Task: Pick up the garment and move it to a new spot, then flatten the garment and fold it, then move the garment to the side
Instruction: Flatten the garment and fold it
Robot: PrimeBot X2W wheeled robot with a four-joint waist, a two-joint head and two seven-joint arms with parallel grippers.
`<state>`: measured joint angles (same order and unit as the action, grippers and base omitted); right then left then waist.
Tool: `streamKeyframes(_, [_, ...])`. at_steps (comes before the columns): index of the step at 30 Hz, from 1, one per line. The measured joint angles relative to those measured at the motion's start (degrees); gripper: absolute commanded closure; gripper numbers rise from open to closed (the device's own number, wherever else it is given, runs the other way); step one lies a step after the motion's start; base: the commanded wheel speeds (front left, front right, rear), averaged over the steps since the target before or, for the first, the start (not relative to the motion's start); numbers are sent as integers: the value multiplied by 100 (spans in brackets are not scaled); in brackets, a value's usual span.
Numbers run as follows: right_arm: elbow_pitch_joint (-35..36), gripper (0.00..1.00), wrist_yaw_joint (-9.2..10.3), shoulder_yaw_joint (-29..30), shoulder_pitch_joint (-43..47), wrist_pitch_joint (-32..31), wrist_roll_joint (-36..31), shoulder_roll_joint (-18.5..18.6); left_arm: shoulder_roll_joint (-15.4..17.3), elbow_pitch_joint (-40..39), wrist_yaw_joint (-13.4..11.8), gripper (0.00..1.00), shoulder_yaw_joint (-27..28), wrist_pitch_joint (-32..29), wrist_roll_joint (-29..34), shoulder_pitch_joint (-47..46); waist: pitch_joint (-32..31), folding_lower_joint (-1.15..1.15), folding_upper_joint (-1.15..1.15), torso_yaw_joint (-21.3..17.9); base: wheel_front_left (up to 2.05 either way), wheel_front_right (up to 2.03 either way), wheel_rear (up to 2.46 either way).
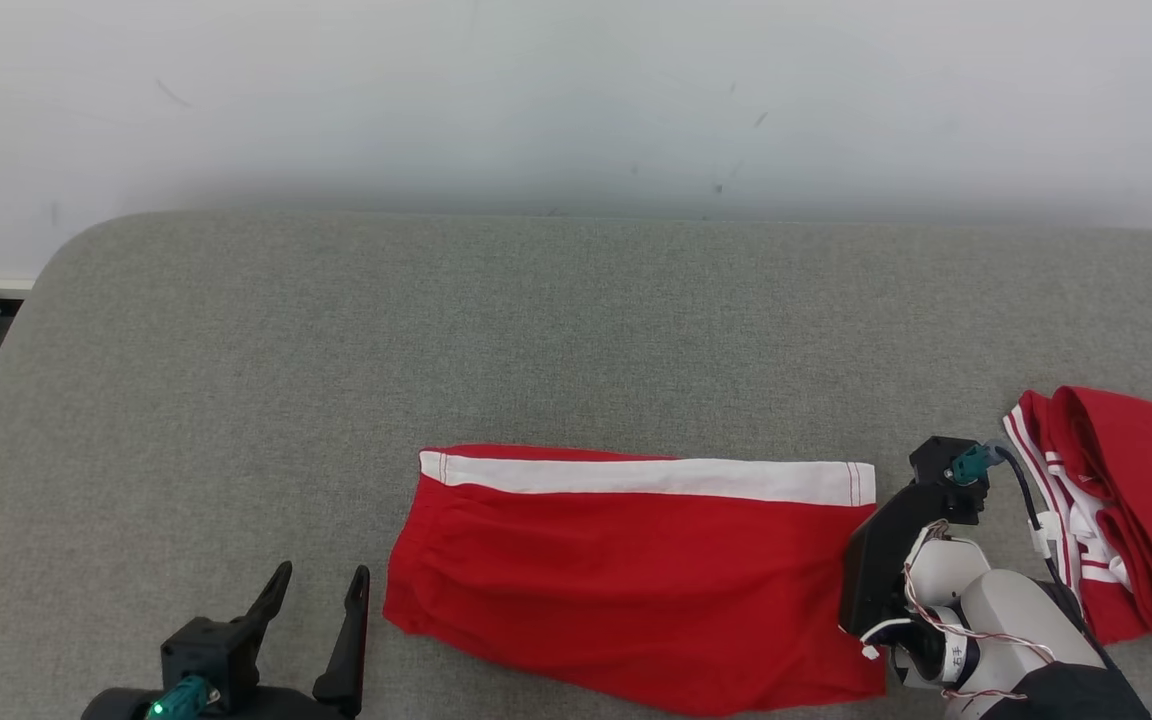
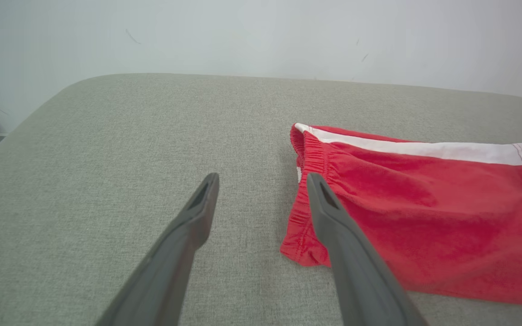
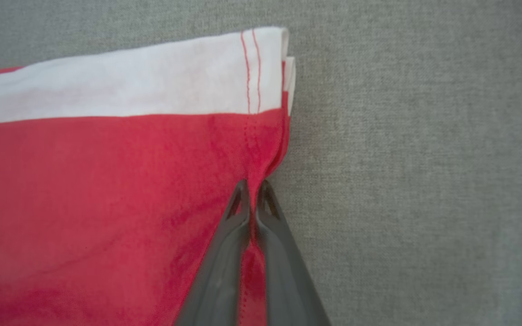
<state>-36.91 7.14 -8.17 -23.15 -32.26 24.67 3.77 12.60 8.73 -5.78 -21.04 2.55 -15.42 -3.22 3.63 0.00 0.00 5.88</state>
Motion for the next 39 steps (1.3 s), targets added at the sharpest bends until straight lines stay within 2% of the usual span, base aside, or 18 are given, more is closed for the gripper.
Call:
streamKeyframes(8, [1,100,-1,159,3,83,0,37,4,2,0,0,12,0,-16,1,-12,0,0,-22,0,0,0])
streamKeyframes(17, [363,100,0,697,226,333,-163,625,8,3,-1,0,32,1,-24,8,-57,0,0,-123,0,0,0])
streamKeyframes(24, [755,100,0,914,449,401,-370,722,-4,57,-9,0,16,1,-32,41,-145,0,0,-171,0,0,0])
streamKeyframes(30, [1272,100,-12,458,493,190,-368,488,-2,65,-9,0,5,1,-43,60,-210,0,0,-204,0,0,0])
streamKeyframes(35, [1485,100,-223,-183,359,-64,-497,103,-7,68,3,0,-37,0,-43,57,-217,0,0,-188,0,0,0])
streamKeyframes(39, [1570,100,-279,-470,216,-212,-532,54,-52,80,79,0,-159,-7,-40,21,-211,0,0,-129,0,0,0])
